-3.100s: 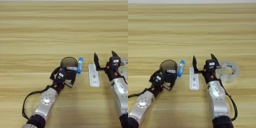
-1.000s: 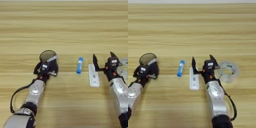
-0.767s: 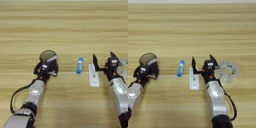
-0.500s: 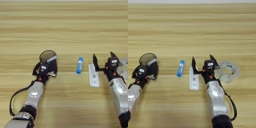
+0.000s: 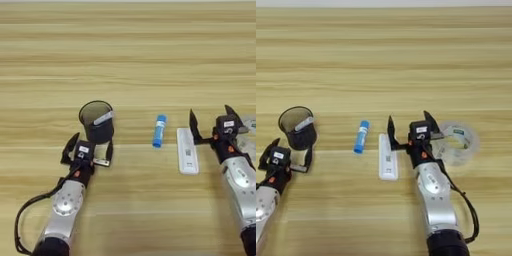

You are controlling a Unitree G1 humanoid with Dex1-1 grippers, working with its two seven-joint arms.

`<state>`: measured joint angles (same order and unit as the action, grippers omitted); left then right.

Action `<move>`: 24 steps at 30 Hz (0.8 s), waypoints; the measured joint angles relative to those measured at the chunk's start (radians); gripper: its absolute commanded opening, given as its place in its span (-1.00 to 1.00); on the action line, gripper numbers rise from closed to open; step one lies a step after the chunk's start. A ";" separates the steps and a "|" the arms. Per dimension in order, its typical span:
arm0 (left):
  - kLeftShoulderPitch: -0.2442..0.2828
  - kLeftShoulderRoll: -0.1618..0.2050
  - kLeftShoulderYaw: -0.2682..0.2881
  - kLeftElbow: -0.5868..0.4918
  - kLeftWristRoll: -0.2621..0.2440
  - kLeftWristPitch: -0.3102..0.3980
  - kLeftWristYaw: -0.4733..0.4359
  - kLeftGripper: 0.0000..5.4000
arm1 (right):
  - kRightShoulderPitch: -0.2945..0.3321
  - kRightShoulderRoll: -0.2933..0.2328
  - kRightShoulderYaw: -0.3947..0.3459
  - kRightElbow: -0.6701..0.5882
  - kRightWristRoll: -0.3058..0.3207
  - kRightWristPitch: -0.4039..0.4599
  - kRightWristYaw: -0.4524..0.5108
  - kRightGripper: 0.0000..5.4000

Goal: Move the objects on the table

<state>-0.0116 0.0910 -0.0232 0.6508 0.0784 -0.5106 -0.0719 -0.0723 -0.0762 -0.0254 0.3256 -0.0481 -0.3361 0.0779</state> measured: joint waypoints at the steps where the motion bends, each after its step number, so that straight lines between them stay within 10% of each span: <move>1: 0.026 0.000 -0.009 -0.031 0.003 0.008 -0.003 0.99 | -0.001 -0.008 0.001 0.010 -0.018 0.000 -0.012 1.00; 24: 0.114 -0.023 -0.103 -0.221 0.014 0.077 -0.066 0.99 | -0.041 -0.145 0.109 0.136 -0.351 0.024 -0.220 1.00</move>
<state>0.1022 0.0680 -0.1260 0.4294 0.0924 -0.4339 -0.1380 -0.1129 -0.2214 0.0839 0.4620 -0.3991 -0.3124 -0.1417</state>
